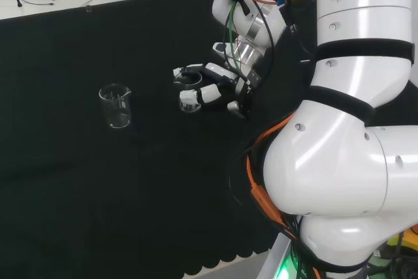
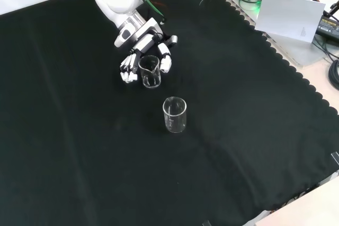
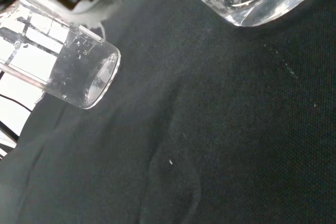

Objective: Pick up the beaker on the right.

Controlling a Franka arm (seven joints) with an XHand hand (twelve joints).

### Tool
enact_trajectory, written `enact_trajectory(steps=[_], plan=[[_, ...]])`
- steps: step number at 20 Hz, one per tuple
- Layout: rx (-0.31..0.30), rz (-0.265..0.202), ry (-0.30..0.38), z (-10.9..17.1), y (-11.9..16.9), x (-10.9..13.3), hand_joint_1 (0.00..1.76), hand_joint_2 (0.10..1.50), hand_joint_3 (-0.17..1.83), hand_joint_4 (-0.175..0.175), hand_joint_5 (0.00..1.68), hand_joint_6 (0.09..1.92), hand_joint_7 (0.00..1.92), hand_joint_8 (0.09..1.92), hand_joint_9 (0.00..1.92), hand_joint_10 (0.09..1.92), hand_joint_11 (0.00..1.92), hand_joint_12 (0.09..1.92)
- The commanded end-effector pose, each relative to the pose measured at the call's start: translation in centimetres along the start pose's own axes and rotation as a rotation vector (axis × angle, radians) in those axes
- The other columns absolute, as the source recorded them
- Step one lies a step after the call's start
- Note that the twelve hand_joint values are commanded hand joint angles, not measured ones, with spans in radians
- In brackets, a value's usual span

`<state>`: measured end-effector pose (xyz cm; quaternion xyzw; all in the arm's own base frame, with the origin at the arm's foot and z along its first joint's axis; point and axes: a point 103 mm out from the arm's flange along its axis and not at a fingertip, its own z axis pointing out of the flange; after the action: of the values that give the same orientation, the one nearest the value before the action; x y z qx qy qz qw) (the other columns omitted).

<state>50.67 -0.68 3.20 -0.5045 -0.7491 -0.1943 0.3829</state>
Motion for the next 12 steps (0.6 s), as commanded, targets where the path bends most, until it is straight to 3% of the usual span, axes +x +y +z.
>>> enact_trajectory(steps=[1,5,7,9,11,12], plan=[[-0.004,0.003,0.011,0.1,0.3,0.1,0.82,0.51,0.64,-0.009,0.51,0.09,0.27,0.46,0.3,0.55,0.0,0.99],[-0.011,0.011,0.019,0.7,0.5,0.5,0.81,0.57,0.6,-0.005,0.62,0.12,0.33,0.46,0.34,0.54,0.0,1.06],[-0.015,0.035,0.0,1.5,0.7,2.0,0.82,0.65,0.54,0.001,0.74,0.35,0.39,0.44,0.39,0.53,0.0,1.12],[-0.027,0.034,0.016,1.0,0.9,1.3,0.84,0.71,0.52,0.002,0.82,0.58,0.45,0.45,0.44,0.53,0.0,1.2],[-0.052,0.037,0.02,0.5,0.8,0.9,0.86,0.74,0.52,0.007,0.9,0.68,0.51,0.46,0.47,0.54,0.0,1.26],[-0.071,0.039,0.017,0.3,0.7,0.8,0.92,0.81,0.43,0.068,0.96,0.78,0.56,0.48,0.5,0.54,0.01,1.29]])
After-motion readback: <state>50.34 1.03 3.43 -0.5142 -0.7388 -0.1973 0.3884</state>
